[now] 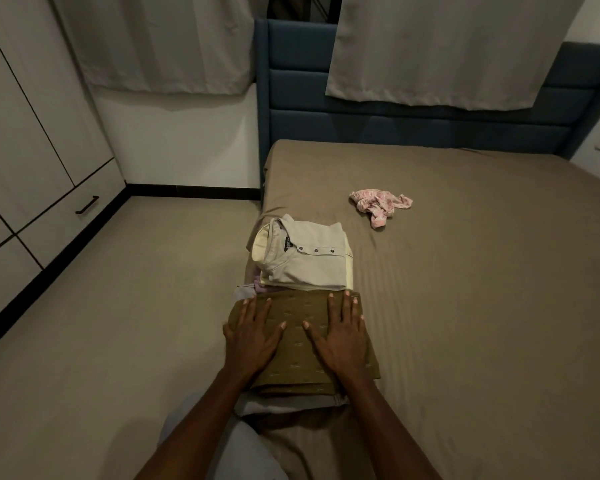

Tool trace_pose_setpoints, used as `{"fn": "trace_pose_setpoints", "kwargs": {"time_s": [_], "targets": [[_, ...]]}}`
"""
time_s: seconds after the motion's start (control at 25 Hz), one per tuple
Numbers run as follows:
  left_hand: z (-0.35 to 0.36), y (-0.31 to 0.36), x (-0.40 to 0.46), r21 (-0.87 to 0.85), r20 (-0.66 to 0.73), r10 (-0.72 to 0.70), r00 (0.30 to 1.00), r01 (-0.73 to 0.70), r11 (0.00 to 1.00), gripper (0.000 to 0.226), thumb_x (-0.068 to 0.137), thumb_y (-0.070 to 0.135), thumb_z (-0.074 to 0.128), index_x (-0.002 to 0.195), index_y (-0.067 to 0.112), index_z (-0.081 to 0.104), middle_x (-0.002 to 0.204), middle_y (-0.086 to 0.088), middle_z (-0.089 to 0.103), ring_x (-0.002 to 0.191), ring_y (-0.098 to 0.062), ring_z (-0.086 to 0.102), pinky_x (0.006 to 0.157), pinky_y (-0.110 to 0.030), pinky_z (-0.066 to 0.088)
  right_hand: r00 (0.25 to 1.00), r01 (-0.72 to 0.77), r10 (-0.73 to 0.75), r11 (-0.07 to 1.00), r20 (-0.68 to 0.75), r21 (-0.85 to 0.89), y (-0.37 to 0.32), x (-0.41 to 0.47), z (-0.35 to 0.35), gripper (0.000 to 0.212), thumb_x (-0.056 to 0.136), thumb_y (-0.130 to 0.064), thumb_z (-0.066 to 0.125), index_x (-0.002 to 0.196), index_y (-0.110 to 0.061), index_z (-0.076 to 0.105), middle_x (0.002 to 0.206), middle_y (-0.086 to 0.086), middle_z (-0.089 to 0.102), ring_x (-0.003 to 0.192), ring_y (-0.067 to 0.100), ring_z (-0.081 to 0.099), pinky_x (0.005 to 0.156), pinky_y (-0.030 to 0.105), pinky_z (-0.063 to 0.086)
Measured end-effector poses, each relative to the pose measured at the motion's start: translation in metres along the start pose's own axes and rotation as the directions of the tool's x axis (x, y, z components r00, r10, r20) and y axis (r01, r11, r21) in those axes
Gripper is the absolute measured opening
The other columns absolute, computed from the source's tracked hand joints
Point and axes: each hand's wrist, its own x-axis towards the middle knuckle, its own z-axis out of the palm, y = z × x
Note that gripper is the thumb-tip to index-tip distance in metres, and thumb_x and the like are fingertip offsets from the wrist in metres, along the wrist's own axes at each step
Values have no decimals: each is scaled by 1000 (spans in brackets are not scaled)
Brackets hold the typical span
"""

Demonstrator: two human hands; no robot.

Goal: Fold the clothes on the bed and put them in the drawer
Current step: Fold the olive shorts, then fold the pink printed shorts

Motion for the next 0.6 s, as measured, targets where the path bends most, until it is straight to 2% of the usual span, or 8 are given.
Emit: {"fn": "trace_pose_setpoints", "kwargs": {"time_s": [0.08,0.16,0.24,0.32,0.4,0.48,0.6], "targets": [[-1,5,-1,68,-10,-19,1000,20,997,76,95,74,26,159,35,27,169,-1,19,157,-21,15,118,-69,11,1000,-9,9,1000,5,18,-1,-1,0,101,85,-90,12,165,-30,2,172,6,-14,158,24,-12,128,46,-1],[-3,16,-3,156,-72,-33,997,44,987,74,96,67,27,153,23,42,161,-8,38,151,-27,31,116,-69,13,1000,-26,26,997,-3,74,-1,-5,-3,95,92,-83,23,165,-26,5,172,8,-12,159,25,-8,128,45,2],[-5,36,-2,143,-191,24,981,4,990,69,95,58,28,134,12,61,139,-16,60,131,-34,54,114,-66,30,997,-74,75,982,-3,173,6,-3,-11,89,96,-77,29,165,-23,12,172,10,-4,159,28,3,127,45,9],[-6,61,4,84,-333,137,933,-115,990,45,95,46,39,112,13,65,112,-12,67,104,-31,63,98,-54,48,987,-142,156,958,-37,249,22,8,-19,79,99,-70,31,161,-21,25,170,13,14,155,33,19,124,47,21],[-9,95,19,9,-398,233,887,-251,968,17,94,33,55,103,19,60,98,-2,61,89,-20,57,80,-38,53,966,-211,246,929,-84,305,50,32,-25,63,104,-55,40,155,-19,37,163,15,32,146,33,35,117,47,34],[-6,133,46,-62,-365,303,880,-348,935,19,90,25,67,108,23,61,100,2,60,92,-14,55,74,-26,50,950,-253,296,914,-97,316,83,71,-28,54,103,-36,54,151,-16,41,155,13,41,137,31,45,109,44,43],[12,180,113,-144,-290,368,883,-420,896,26,92,26,64,118,23,64,109,1,65,102,-16,59,81,-30,54,944,-281,321,900,-70,333,125,154,-29,54,99,-19,63,149,-13,43,150,13,45,129,30,55,105,38,47]]}}
